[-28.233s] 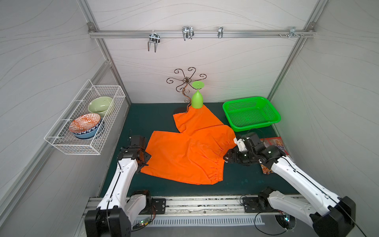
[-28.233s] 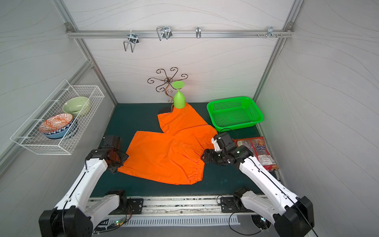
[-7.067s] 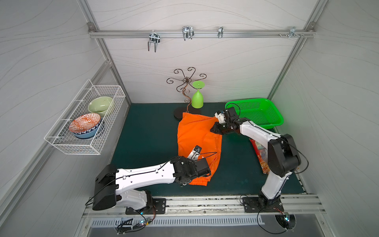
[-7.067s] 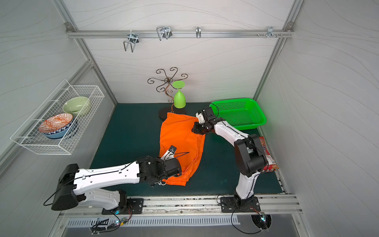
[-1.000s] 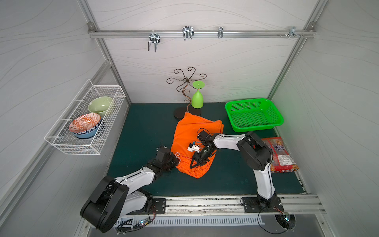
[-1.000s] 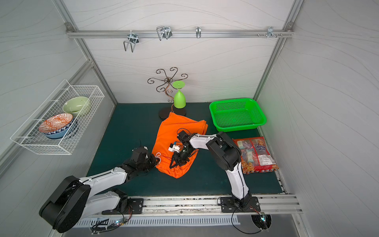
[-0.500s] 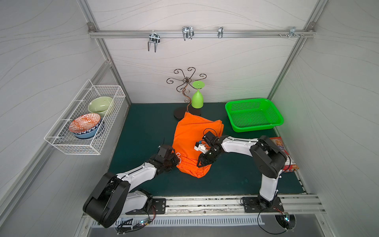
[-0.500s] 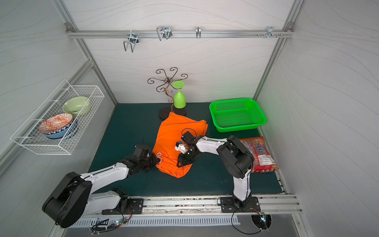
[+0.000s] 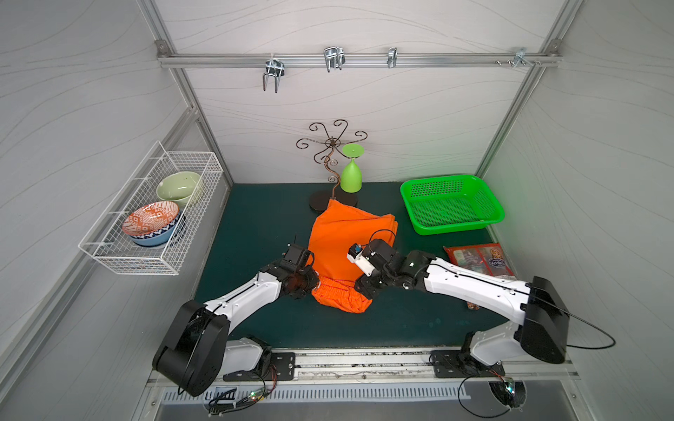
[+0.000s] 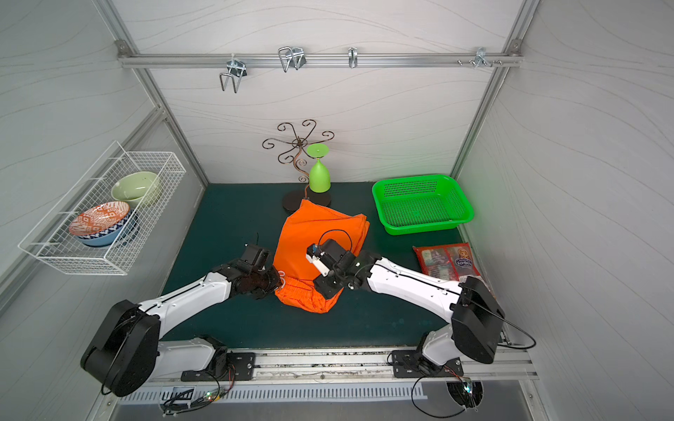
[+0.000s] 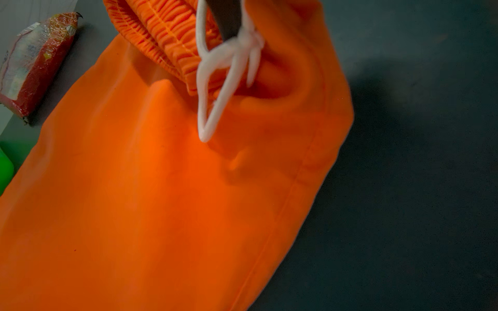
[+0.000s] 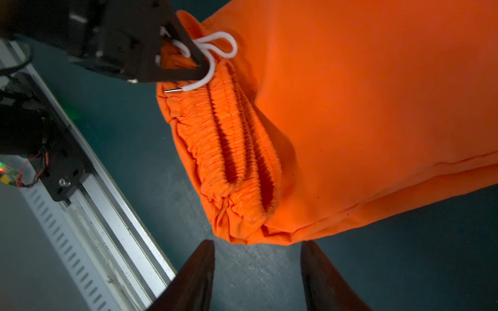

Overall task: Roll up the shorts
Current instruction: Roll the shorts at the center of the board.

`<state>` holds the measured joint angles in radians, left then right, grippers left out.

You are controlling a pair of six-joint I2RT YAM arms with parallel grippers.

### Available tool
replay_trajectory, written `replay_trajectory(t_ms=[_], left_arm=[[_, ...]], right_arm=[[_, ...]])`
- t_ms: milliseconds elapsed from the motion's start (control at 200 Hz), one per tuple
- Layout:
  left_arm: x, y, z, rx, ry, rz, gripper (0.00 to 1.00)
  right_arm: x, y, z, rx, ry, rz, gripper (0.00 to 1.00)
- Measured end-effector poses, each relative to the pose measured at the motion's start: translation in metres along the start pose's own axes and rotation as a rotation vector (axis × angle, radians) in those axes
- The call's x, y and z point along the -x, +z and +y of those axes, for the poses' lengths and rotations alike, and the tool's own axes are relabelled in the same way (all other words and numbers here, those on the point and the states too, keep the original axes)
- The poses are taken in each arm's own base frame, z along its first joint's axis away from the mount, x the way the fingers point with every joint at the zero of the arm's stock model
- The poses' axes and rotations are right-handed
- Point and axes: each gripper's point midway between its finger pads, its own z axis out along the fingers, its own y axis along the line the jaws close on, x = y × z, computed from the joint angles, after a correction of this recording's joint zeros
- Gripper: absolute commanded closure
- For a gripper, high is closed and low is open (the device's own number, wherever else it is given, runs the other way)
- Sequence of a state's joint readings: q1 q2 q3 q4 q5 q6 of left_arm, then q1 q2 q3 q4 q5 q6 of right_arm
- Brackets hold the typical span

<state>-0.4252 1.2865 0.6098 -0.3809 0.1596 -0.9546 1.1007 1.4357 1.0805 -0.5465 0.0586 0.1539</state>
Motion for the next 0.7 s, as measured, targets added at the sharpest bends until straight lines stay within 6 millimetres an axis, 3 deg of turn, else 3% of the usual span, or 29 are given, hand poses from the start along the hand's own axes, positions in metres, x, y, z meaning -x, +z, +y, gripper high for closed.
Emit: replay_trajectory(t_ms=[45,65,80,100,275,450,700], left_arm=[[-0.001,0.000,0.000,0.009,0.000,0.011,1.00],[-0.002,-0.001,0.000,0.012,-0.001,0.015,1.00],[-0.002,-0.001,0.000,0.013,-0.002,0.018,1.00],[-0.002,-0.001,0.000,0.015,-0.002,0.021,1.00],[-0.004,-0.003,0.000,0.022,-0.004,0.038,1.00],[-0.007,-0.004,0.002,0.025,-0.011,0.055,1.00],[-0.006,-0.005,0.002,0.017,-0.029,0.068,1.00]], right_arm=[[-0.001,0.000,0.012,-0.014,-0.069,-0.017,0.35],[-0.002,0.001,0.019,-0.020,-0.107,-0.021,0.23],[-0.004,0.002,0.023,-0.026,-0.128,-0.024,0.07],[-0.006,0.004,0.029,-0.035,-0.171,-0.026,0.01],[-0.027,0.034,0.058,-0.112,-0.426,0.001,0.01],[-0.026,0.062,0.054,-0.261,-0.597,0.014,0.01],[-0.015,0.086,0.046,-0.446,-0.755,-0.013,0.02]])
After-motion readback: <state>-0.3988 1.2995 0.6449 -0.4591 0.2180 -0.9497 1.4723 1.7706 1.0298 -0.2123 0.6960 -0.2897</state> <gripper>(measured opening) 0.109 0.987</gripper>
